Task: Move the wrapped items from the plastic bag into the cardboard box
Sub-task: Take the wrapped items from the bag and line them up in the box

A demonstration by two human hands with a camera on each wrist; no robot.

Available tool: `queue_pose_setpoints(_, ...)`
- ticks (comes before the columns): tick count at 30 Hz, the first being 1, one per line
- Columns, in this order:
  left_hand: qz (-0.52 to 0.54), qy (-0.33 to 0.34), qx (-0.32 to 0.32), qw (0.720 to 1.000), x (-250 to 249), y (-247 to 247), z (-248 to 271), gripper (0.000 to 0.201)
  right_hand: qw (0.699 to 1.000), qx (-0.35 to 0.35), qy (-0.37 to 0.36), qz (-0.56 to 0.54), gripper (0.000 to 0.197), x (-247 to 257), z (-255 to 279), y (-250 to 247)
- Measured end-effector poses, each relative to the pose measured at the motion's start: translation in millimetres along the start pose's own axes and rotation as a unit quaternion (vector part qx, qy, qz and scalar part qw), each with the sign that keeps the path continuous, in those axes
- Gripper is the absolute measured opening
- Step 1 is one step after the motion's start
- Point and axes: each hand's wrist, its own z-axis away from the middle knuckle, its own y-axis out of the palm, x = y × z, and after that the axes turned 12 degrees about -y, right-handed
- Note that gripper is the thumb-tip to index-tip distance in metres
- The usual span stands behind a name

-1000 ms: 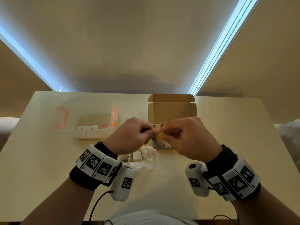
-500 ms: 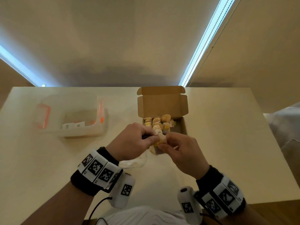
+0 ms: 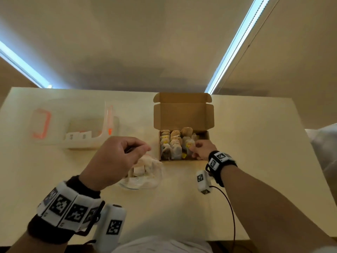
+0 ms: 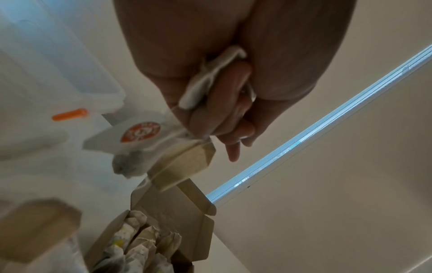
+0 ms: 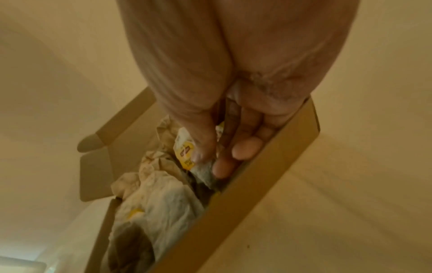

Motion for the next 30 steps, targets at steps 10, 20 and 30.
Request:
queue_pose_setpoints(10, 0.028, -0.045, -0.021, 0.998, 12, -8, 6, 0.013, 0.997, -0.051, 0.024, 0.044, 0.040, -18, -40, 25)
queue_pose_setpoints(20, 0.035, -0.052, -0.011, 0.998, 16, -8, 7, 0.015, 0.996, -0.086, 0.010, -0.011, 0.028, -18, -41, 21)
queue_pose_setpoints(30, 0.209, -0.099, 0.085, 0.969, 11, -19, 10, 0.023, 0.962, -0.019, -0.273, -0.012, 0.034, 89, 90, 22)
